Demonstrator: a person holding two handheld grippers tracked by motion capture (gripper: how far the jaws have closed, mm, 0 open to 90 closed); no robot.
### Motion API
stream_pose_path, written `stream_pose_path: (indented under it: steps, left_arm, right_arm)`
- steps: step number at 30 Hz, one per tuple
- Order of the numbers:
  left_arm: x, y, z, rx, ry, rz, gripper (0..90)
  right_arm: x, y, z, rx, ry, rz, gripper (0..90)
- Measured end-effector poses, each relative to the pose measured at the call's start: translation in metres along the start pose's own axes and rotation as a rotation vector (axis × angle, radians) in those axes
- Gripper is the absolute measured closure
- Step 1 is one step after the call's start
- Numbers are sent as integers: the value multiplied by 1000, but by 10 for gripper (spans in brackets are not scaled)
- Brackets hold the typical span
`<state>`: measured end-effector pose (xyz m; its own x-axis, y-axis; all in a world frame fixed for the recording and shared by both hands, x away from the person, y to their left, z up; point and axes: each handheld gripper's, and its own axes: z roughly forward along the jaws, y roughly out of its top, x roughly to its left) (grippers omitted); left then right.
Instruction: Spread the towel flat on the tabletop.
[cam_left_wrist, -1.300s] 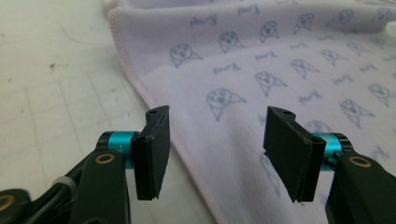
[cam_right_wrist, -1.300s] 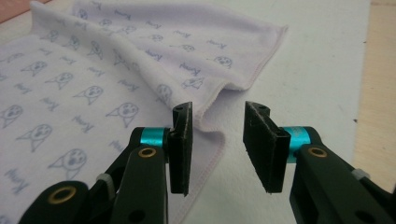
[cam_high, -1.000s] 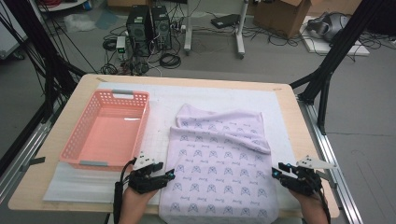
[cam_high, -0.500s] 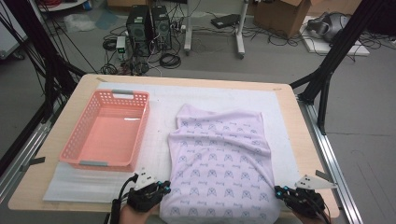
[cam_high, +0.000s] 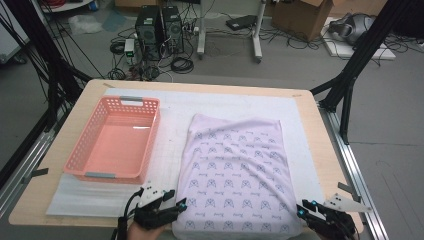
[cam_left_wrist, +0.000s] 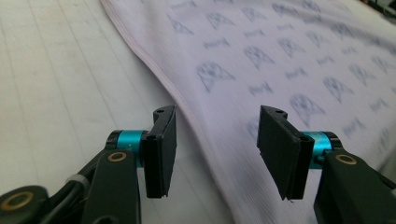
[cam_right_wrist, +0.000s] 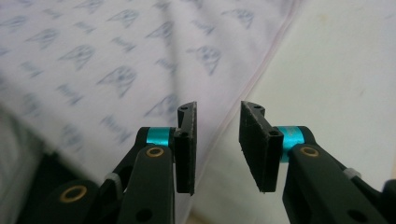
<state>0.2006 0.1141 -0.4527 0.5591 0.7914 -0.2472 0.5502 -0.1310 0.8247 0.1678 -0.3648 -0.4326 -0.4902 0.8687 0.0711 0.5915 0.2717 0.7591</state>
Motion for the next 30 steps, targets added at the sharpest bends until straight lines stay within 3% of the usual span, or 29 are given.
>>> stream_pose_path:
  steps: [2, 4, 5, 6, 7, 8, 11, 14, 16, 19, 21, 23, 27, 30]
  left_arm:
    - [4, 5, 7, 9, 7, -11, 481]
    - [3, 5, 12, 31, 0, 14, 523]
    - [0, 3, 15, 43, 16, 47, 568]
    - [-4, 0, 14, 32, 71, 99, 635]
    - [-6, -1, 13, 30, 75, 117, 777]
    - [-6, -2, 11, 36, 70, 84, 872]
    - [-8, -6, 0, 56, 66, 66, 879]
    - [-10, -15, -15, 69, 23, 34, 877]
    - [-20, -22, -19, 64, 11, 56, 857]
    - [-25, -21, -19, 48, 4, 57, 663]
    - [-22, -18, -20, 14, 3, 47, 542]
    - [-15, -14, -20, -22, 0, 25, 500]
    - [-2, -4, -14, -77, -30, -3, 490]
    - [8, 4, -8, -104, -46, -12, 478]
  right_arm:
    - [-3, 5, 10, 7, -19, 1, 636]
    - [-4, 10, 23, 27, -33, 1, 633]
    - [-4, 10, 27, 46, -26, 1, 668]
    - [-3, 10, 30, 62, -35, -4, 704]
    - [-2, 10, 30, 55, -33, -8, 830]
    - [-3, 9, 29, 59, 6, -3, 879]
    - [-5, 6, 20, 80, 9, 6, 889]
    - [-9, -5, 4, 89, 22, 20, 889]
    - [-8, -14, -7, 93, 35, 25, 889]
    - [-6, -18, -13, 103, 39, 27, 870]
    - [-6, -14, -14, 75, 22, 36, 744]
    - [-6, -10, -14, 42, 18, 32, 693]
    - [-9, -2, -5, -12, -22, 33, 647]
    - [-15, 5, 5, -20, -39, 33, 647]
